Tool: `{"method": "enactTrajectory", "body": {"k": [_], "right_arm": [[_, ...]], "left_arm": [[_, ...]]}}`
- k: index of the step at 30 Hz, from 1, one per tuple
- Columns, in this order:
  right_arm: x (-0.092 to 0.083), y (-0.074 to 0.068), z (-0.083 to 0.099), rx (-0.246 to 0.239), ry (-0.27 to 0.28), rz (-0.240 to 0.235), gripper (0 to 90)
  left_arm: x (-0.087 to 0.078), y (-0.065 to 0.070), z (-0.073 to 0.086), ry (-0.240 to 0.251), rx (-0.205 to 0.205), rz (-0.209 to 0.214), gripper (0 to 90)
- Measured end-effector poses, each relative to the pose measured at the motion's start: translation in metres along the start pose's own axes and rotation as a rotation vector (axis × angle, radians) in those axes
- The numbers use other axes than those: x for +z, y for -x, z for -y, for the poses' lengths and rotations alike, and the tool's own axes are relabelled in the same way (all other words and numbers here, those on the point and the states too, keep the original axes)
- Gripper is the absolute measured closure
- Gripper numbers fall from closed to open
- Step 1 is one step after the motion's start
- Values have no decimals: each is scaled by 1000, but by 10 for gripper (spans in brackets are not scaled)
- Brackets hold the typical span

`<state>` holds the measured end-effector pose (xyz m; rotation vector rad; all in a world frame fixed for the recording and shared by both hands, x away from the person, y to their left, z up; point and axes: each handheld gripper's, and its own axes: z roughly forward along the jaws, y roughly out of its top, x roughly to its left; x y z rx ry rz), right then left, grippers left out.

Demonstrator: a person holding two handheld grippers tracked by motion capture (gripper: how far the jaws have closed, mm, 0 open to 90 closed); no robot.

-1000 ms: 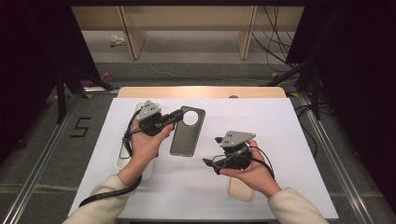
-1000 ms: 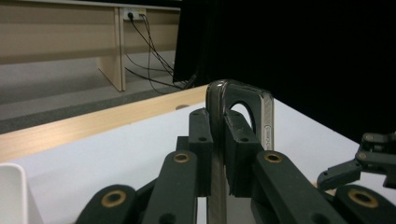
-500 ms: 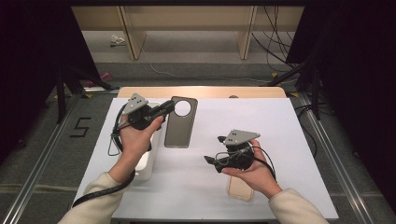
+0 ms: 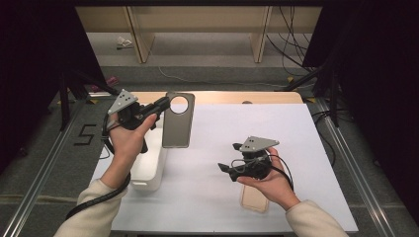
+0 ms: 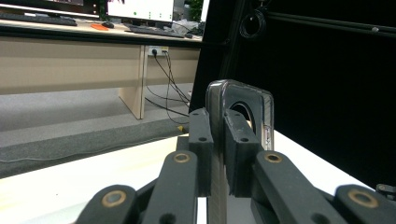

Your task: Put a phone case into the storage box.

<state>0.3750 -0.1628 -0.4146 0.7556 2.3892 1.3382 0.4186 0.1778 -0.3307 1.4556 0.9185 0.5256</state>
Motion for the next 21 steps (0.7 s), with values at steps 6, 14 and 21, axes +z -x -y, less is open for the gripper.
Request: {"method": "enactTrajectory", "body": {"k": [6,14,21], "right_arm": [[0,1,0,7,1,1,163],[-1,2,0,14,7,4,163],[-1,2,0,18,11,4,163]], "left_arm": [[-2,-7,-2,1,-3,-7,823],[-8,-16,-5,6,13,-30,823],[-13,-24,-10,13,27,-54,823]]}}
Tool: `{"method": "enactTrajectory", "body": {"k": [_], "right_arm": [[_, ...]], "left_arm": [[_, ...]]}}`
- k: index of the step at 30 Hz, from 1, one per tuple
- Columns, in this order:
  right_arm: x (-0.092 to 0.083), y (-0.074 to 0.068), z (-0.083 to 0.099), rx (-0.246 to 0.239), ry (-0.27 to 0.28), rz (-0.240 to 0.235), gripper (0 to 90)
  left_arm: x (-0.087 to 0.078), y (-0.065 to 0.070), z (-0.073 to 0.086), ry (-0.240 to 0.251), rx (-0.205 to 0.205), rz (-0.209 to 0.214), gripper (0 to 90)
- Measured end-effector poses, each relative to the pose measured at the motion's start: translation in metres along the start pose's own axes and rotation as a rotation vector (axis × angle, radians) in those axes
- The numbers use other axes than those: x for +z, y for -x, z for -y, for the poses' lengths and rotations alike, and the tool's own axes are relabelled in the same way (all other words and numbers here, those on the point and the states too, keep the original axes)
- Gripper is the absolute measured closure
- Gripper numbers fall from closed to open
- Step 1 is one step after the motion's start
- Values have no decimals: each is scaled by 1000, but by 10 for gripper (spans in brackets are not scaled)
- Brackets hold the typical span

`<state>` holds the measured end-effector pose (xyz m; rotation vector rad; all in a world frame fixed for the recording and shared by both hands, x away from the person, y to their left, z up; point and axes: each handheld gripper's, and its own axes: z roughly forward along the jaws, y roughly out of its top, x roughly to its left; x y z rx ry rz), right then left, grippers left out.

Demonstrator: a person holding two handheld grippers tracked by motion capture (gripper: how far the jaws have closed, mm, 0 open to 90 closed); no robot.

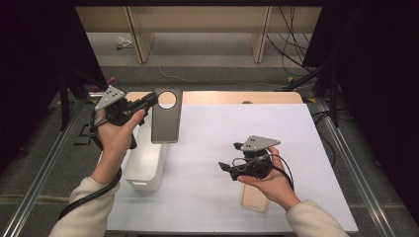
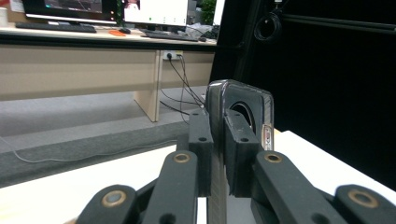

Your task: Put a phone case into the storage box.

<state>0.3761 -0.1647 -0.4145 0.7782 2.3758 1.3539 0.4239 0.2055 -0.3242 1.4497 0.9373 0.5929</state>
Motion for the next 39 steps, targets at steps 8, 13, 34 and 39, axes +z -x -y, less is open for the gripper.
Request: {"method": "enactTrajectory", "body": {"k": [8,13,34,39], "right_arm": [[0,0,0,3,-1,0,163],[0,0,0,3,-1,-1,163],[0,2,1,23,1,-3,163],[0,3,1,29,7,1,163]], "left_arm": [[-4,-7,-3,6,11,-16,823],[-6,-12,-4,9,10,-11,823],[-9,-26,-5,14,28,-25,823],[-8,-32,-4,11,32,-34,823]]}}
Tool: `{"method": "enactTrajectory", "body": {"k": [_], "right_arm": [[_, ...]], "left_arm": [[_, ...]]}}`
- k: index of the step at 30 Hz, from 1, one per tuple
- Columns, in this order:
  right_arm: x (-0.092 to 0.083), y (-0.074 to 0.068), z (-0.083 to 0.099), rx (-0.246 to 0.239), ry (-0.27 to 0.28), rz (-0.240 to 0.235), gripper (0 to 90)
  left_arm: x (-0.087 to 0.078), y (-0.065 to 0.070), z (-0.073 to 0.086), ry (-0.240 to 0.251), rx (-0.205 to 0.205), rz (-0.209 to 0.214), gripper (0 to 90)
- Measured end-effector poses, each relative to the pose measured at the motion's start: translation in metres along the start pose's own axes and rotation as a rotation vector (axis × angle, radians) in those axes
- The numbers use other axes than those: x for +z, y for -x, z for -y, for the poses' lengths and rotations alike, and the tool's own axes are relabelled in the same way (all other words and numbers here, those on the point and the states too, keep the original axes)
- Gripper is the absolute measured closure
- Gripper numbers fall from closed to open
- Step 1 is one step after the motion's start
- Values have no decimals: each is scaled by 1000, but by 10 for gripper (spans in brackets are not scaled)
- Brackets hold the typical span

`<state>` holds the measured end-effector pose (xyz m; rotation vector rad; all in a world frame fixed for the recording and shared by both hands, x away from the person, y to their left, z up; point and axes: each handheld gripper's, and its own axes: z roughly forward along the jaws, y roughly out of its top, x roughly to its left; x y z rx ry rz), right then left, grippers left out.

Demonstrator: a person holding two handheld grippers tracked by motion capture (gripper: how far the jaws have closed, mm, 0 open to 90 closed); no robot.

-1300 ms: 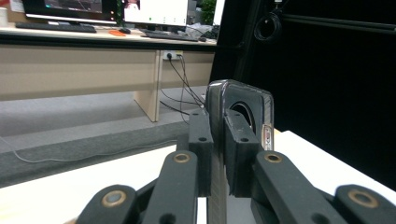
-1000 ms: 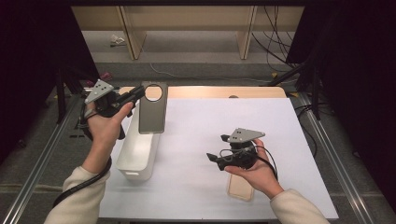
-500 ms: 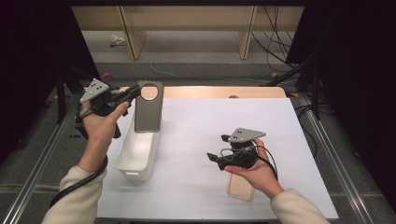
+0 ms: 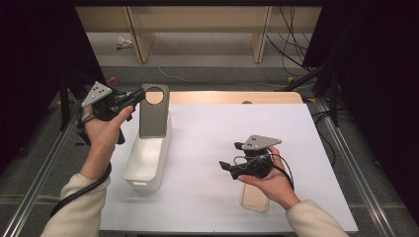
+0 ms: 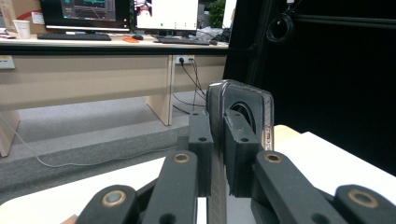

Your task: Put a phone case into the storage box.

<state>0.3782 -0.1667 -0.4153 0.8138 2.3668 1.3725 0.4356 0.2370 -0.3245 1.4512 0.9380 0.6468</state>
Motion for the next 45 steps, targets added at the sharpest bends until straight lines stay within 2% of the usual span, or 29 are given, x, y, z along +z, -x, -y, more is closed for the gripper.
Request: {"method": "enactTrajectory", "body": {"k": [19,35,45], "right_arm": [[0,1,0,4,0,3,162],[0,1,0,4,3,2,162],[1,2,0,9,4,2,162]], "left_arm": [[14,-22,1,-4,-10,4,823],[33,-35,8,-55,-11,0,822],[44,-42,15,-76,-7,-20,822]]}}
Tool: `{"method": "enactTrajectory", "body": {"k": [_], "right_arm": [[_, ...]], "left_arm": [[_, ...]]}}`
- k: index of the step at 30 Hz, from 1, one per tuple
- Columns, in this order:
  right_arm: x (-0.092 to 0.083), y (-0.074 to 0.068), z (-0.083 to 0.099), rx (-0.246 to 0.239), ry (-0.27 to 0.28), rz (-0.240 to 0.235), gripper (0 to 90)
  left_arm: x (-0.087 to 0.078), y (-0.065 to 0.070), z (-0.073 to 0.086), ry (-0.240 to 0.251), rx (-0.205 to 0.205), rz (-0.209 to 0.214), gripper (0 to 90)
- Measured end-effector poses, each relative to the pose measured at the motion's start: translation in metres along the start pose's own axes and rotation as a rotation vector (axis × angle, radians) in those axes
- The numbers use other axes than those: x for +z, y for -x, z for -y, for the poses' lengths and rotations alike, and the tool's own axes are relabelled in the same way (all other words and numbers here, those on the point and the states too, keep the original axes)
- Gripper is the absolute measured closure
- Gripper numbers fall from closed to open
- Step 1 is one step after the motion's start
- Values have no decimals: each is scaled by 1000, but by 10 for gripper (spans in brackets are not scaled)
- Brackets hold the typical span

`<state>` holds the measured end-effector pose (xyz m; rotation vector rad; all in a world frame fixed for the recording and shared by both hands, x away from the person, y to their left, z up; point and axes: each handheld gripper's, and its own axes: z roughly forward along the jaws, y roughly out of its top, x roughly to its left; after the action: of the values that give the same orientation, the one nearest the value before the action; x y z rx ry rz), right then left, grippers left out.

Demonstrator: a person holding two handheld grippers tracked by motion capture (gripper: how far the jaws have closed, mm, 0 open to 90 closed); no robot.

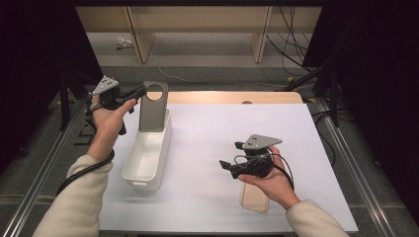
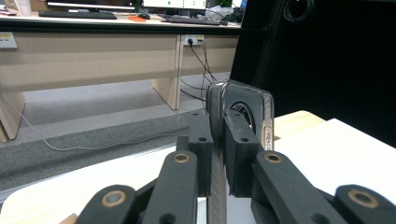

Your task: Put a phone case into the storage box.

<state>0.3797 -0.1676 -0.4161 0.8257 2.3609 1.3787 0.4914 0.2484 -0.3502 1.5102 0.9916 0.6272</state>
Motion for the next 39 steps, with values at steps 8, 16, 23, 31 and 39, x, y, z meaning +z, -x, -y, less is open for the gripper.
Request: {"method": "enactTrajectory", "body": {"k": [8,16,23,31,39], "right_arm": [[0,0,0,1,-1,0,163],[0,0,0,1,-1,0,162],[0,0,0,-1,-1,1,162],[0,0,0,-2,-2,1,162],[0,0,0,-1,0,-3,163]], "left_arm": [[8,-3,2,-3,-8,-8,823],[15,-8,3,-14,-7,-18,822],[20,-11,4,-21,-8,-18,823],[25,-15,8,-30,-14,-22,823],[29,-18,14,-50,-21,-28,822]]}}
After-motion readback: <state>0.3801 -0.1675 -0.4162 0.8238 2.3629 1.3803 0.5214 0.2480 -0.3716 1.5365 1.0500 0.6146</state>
